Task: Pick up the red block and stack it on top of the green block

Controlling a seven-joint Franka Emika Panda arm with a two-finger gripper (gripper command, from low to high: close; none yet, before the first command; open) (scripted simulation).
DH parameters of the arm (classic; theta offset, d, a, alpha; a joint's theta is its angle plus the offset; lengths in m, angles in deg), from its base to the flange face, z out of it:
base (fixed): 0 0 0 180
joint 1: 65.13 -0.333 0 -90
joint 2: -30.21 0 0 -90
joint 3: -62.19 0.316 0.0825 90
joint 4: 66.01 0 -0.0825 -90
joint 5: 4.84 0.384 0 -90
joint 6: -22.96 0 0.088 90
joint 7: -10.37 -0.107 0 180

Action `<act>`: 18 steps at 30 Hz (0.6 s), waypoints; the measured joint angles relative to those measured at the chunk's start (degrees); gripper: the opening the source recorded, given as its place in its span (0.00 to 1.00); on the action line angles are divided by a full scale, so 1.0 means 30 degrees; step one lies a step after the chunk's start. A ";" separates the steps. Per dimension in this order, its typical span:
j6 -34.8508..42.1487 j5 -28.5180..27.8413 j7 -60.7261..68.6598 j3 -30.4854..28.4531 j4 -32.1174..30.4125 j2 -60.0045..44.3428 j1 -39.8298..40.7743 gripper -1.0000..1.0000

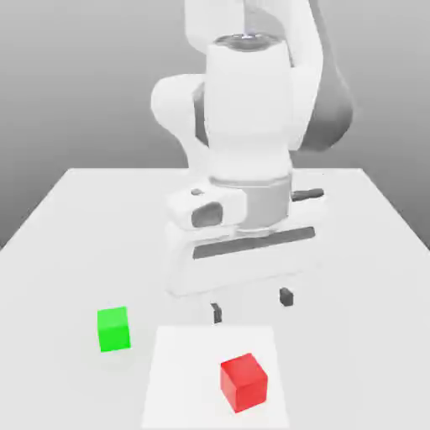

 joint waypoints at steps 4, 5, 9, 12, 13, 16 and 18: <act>-0.1726 -0.0198 0.0454 0.0081 -0.0270 -0.2742 0.0013 0.50; -0.2287 -0.0115 0.0541 0.0133 -0.0191 -0.3433 0.0044 0.50; -0.3812 0.0114 0.0728 0.0369 0.0061 -0.5259 0.0230 0.00; -0.3795 0.0092 0.0706 0.0375 0.0060 -0.5259 0.0229 0.00; -0.3788 0.0082 0.0697 0.0377 0.0060 -0.5258 0.0229 0.00; -0.3391 -0.0021 0.0627 0.0341 -0.0013 -0.4783 0.0222 0.00; -0.2367 -0.0203 0.0496 0.0244 -0.0198 -0.3569 0.0163 0.00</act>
